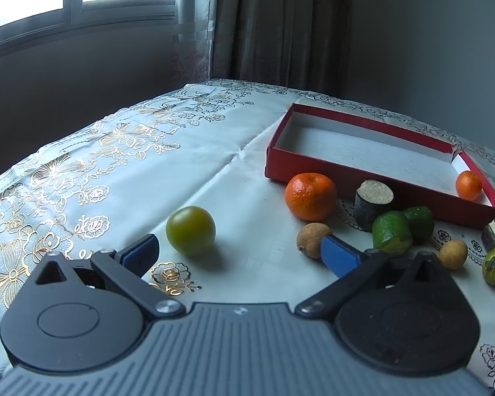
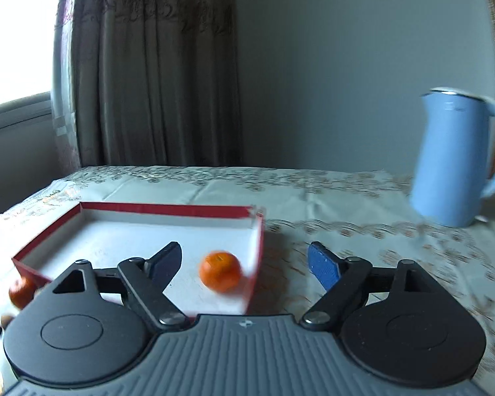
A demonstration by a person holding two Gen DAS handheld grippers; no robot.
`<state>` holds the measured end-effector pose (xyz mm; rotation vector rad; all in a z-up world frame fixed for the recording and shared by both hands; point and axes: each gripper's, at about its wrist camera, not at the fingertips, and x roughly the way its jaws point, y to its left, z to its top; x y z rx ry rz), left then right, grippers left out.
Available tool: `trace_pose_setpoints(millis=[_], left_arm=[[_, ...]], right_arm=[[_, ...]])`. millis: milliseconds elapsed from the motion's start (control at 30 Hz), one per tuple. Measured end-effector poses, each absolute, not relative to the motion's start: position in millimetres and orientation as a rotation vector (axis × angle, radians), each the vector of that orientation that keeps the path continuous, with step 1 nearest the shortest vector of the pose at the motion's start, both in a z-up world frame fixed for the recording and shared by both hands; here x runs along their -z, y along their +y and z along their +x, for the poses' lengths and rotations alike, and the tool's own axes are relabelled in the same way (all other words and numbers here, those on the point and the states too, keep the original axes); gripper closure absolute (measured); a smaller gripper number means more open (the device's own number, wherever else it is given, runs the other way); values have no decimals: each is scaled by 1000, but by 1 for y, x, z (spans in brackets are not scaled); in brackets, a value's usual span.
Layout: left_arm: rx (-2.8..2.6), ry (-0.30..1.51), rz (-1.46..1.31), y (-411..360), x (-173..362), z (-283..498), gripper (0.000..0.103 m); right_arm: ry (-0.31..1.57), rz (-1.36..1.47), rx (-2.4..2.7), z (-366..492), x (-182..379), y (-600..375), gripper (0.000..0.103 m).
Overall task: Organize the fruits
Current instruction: 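Carry the tangerine into the red box and open the right gripper, then withdraw the right tool from the box and hold still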
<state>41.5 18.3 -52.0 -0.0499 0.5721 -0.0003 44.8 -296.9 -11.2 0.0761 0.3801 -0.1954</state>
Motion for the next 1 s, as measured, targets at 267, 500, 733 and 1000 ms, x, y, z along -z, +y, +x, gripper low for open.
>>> trace_pose_setpoints(millis=[267, 500, 733, 1000], left_arm=[[-12, 572, -79, 23, 52, 42, 0], [37, 582, -185, 44, 52, 35, 0], [42, 553, -217, 78, 40, 17, 0], [61, 430, -131, 105, 15, 12, 0]], right_arm=[[498, 101, 340, 14, 50, -324, 12], [690, 17, 362, 36, 68, -315, 0], [711, 139, 337, 33, 71, -333, 0], [713, 136, 337, 34, 71, -332, 0]])
